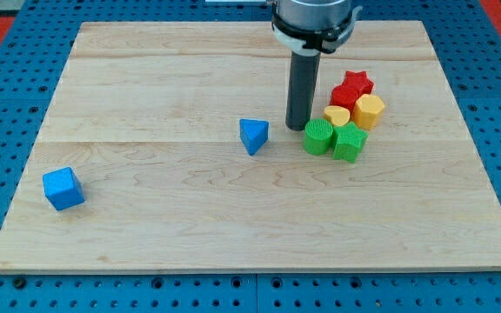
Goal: Move the blue triangle right to the blue cube
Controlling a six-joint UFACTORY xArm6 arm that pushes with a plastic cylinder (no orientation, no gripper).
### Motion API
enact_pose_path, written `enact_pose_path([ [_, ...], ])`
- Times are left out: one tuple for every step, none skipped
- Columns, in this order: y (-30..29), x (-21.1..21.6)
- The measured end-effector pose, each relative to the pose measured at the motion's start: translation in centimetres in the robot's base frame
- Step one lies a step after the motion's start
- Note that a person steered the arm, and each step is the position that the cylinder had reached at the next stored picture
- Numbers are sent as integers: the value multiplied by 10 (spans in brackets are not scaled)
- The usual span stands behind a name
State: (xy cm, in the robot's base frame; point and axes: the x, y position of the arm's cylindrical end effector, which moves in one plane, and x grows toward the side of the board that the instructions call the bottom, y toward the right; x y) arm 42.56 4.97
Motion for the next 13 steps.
enact_pose_path([
  [-72, 10],
  [-112, 8],
  [-100, -19],
  [-157, -11],
  [-179, -7],
  [-177, 28],
  [-180, 37],
  [-236, 39],
  [-234, 39],
  [-234, 39],
  [-233, 39],
  [-233, 40],
  [-234, 40],
])
